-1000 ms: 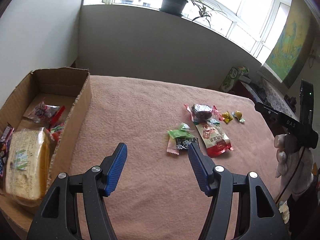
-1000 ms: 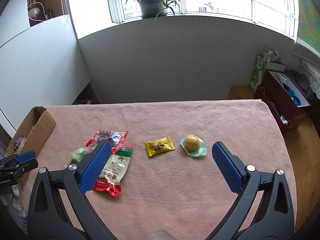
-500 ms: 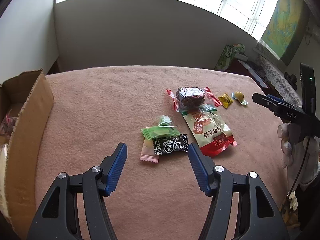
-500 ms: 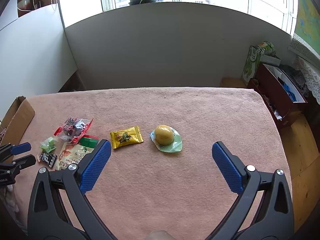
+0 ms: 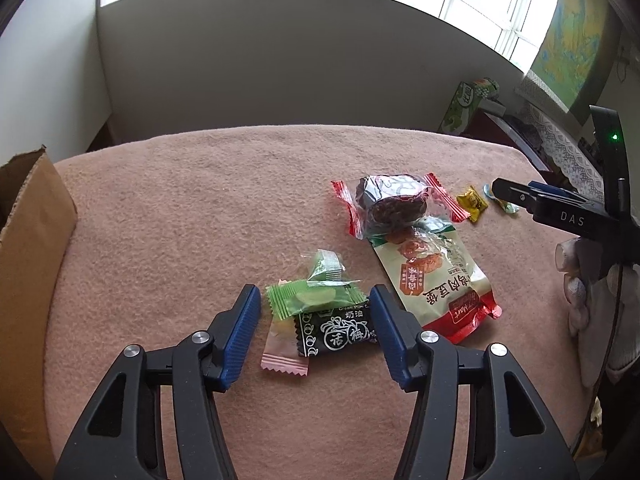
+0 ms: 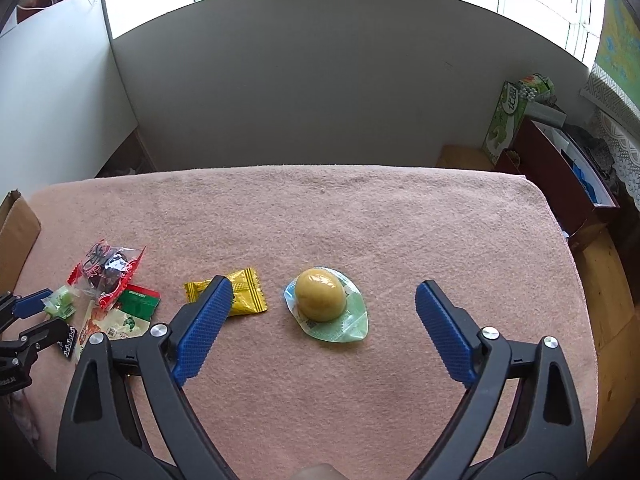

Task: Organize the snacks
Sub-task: 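Close the left tool on the green wrapped candy while the right tool grasps the braised egg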

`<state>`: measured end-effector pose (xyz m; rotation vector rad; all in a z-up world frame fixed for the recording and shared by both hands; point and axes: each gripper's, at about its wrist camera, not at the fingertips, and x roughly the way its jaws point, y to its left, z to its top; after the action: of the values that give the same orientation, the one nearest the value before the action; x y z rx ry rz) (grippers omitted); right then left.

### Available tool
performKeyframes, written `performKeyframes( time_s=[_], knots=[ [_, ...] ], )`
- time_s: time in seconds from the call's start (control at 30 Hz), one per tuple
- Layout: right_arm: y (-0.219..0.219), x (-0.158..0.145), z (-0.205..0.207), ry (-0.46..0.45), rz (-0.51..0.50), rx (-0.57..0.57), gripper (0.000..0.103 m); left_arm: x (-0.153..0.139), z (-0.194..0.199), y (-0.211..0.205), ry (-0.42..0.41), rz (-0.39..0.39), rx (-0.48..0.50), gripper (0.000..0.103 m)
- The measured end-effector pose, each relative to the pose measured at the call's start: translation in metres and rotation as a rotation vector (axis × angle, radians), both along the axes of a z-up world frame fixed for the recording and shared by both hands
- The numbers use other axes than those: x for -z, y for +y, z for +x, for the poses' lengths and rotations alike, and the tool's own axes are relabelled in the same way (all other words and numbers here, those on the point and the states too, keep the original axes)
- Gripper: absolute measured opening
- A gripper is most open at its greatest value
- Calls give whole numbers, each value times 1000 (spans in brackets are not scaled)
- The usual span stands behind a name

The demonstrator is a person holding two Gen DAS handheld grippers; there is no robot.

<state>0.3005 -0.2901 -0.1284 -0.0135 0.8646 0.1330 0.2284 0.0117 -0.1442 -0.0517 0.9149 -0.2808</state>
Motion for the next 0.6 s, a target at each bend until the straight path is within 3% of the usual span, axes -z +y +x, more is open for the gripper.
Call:
performKeyframes(
  time_s=[0.17,0.27,0.43,0.5,0.6],
  knots=[
    [2,3,5,9,-7,-6,92,1,2,0,-13,-3,-7,48],
    [3,7,8,27,-8,-14,82,0,0,-1,-23,0,-5,41],
    [2,8,8,29,4,-12,79,0,1,-1,-25,1,0,37],
    [-1,9,9,36,6,-10,69,1,2,-1,-26,-2,-2,36],
    [-3,9,10,35,9,-8,68,0,2,0,-26,-3,-3,33]
  ],
)
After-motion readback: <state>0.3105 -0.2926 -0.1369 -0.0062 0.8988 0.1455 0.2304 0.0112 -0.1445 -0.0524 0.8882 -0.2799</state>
